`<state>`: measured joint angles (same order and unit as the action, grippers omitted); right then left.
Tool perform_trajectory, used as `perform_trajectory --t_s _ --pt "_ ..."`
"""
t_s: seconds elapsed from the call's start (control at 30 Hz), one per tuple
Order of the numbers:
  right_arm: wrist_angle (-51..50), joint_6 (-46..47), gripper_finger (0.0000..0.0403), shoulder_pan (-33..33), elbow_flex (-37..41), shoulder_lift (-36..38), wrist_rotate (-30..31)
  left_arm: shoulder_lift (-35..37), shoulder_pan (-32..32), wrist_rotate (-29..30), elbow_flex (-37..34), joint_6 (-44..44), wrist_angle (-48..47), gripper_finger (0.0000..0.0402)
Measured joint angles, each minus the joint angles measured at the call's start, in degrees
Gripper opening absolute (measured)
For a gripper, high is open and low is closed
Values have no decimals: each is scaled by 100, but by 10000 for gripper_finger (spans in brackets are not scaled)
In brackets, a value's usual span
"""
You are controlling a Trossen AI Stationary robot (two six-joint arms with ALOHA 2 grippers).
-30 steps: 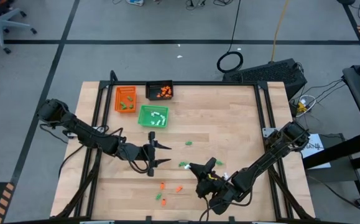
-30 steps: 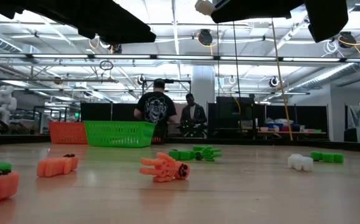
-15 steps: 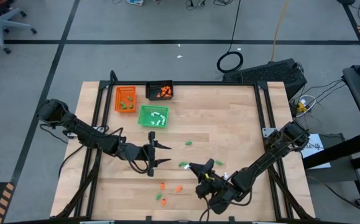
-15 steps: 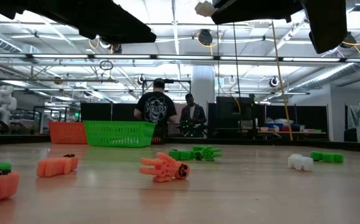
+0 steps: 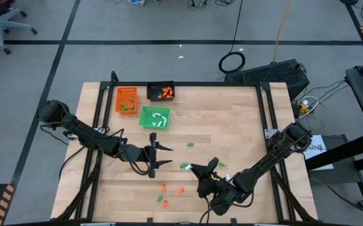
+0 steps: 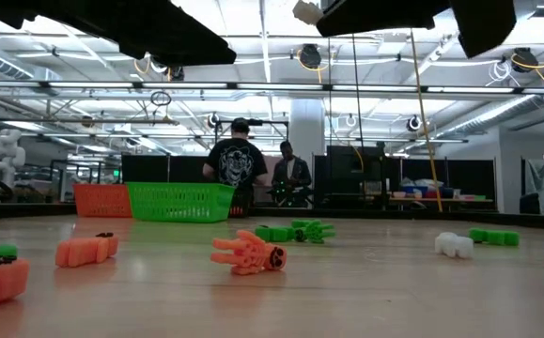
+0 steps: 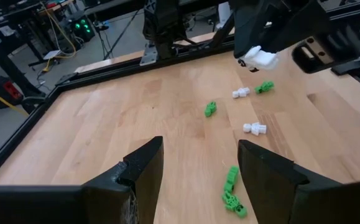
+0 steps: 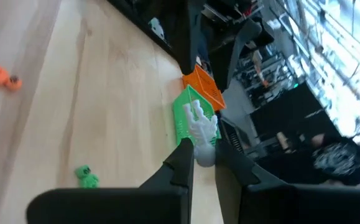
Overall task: Sort Halloween decoration
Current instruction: Put the white skeleton toy into the green bin
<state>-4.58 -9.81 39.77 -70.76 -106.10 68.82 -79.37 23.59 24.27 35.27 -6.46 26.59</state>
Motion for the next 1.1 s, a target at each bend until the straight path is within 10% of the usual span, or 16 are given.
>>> perform_trajectory --t_s 0.7,1.1 --pt "-40 2456 25 -198 0 2 -411 -5 378 -46 0 -69 453 205" --pt "-35 2567 25 -372 0 2 -913 -1311 456 -722 4 -1951 2824 205"
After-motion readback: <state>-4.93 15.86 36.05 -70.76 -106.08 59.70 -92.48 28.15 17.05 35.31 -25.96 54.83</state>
